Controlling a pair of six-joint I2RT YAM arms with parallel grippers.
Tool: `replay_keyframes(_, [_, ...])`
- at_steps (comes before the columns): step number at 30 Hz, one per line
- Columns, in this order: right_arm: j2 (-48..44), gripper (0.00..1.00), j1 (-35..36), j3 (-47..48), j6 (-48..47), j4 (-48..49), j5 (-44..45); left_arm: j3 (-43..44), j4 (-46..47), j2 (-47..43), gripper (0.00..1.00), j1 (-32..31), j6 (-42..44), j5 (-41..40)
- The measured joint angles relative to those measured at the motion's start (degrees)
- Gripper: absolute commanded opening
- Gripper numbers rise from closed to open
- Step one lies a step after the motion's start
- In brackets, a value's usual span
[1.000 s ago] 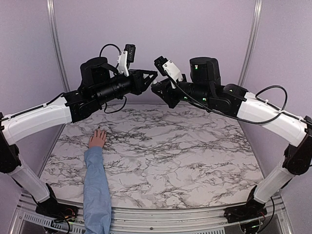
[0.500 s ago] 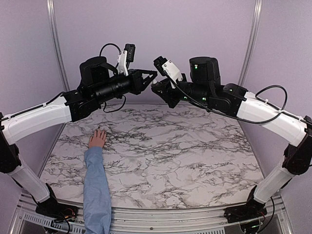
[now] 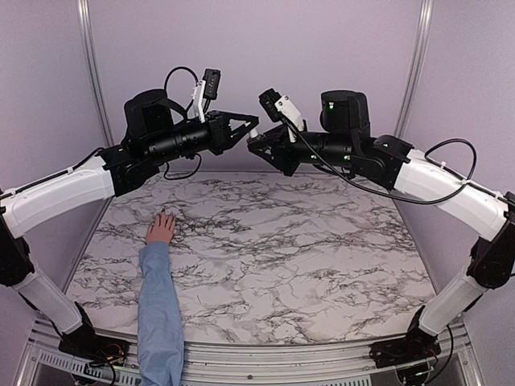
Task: Paint the nails
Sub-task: Screw the nail polish bottle.
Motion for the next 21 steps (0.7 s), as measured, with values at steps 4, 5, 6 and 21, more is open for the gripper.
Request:
replay_keyframes(4, [-0.2, 0.0, -1.1, -0.1, 1.8, 0.3, -5.6, 0.0, 0.5, -0.2, 0.0, 0.6, 0.5, 3.7])
replay_keyframes(5, [-0.3, 0.0, -1.4, -0.2, 2.3, 0.5, -7.1, 0.0, 0.8, -0.2, 0.0, 0.7, 0.5, 4.6])
replay_keyframes(6, [-0.4, 0.0, -1.7, -0.3, 2.6, 0.7, -8.5, 0.0, 1.0, -0.2, 0.0, 0.9, 0.6, 5.4])
replay_keyframes(21, [-0.5, 0.0, -4.1, -0.4, 7.0, 3.7, -28.6, 0.0, 3.8, -1.3, 0.0, 2.6, 1.2, 20.5])
